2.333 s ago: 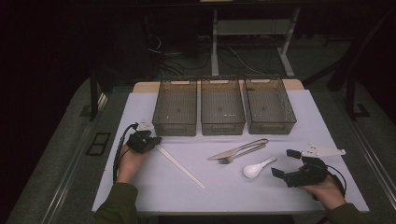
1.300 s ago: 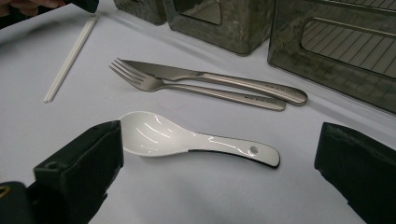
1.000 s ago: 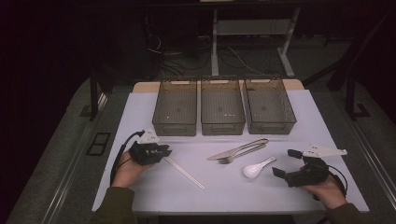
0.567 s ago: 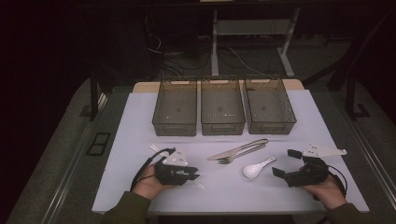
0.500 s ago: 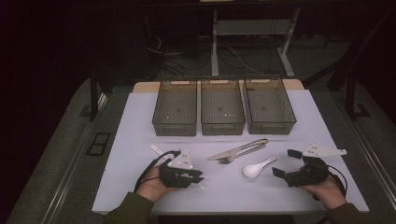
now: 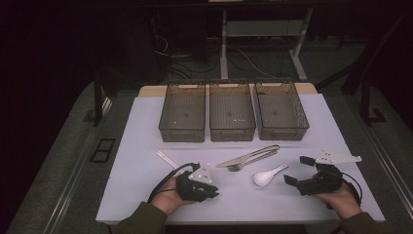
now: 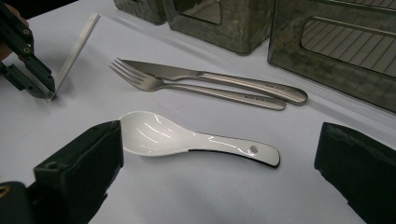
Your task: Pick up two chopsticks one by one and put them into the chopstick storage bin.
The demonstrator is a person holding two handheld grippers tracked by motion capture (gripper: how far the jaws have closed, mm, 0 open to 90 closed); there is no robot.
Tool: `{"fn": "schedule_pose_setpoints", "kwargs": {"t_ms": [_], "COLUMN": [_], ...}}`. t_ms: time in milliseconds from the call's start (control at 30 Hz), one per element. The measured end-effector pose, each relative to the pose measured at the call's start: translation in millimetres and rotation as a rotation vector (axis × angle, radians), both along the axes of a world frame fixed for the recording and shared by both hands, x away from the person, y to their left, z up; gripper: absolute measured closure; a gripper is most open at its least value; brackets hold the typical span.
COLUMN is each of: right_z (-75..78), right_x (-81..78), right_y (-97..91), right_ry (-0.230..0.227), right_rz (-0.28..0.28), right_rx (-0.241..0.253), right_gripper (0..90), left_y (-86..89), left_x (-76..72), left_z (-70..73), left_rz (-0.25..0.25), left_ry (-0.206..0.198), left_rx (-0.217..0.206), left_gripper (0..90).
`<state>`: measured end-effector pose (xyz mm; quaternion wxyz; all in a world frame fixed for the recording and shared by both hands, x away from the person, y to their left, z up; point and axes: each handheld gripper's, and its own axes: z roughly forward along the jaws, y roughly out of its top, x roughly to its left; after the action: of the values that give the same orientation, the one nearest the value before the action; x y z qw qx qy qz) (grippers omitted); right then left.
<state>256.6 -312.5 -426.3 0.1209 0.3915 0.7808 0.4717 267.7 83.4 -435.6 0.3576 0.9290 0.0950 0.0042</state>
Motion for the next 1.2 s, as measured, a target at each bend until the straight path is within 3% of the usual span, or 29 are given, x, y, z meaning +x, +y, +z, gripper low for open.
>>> {"fn": "schedule_pose_setpoints", "kwargs": {"t_ms": [133,400,700,1200], "right_z": [0.0,0.0,0.1,0.1], "right_x": [-0.1,0.0,-0.1,0.0], "right_y": [0.0,0.0,-0.1,0.1], "right_ry": [0.0,0.001,0.0,0.001], "right_rz": [0.001,0.001,0.001,0.001], "right_rx": [0.001,-0.001,0.0,-0.001], "right_gripper": [1.2,1.2,1.2,1.2], "left_y": [-0.5,-0.8,-0.7,-3.2], "left_x": [1.7,1.9,1.4,6.6], "left_z": [-1.5,-2.1,-2.9,-5.6], "left_rz": [-0.006,0.003,-0.013,0.006], "left_ry": [-0.006,-0.009,0.008,-0.022], "left_rx": [0.018,0.015,0.024,0.026], "left_gripper": [79.4,79.8,78.8,79.0]}}
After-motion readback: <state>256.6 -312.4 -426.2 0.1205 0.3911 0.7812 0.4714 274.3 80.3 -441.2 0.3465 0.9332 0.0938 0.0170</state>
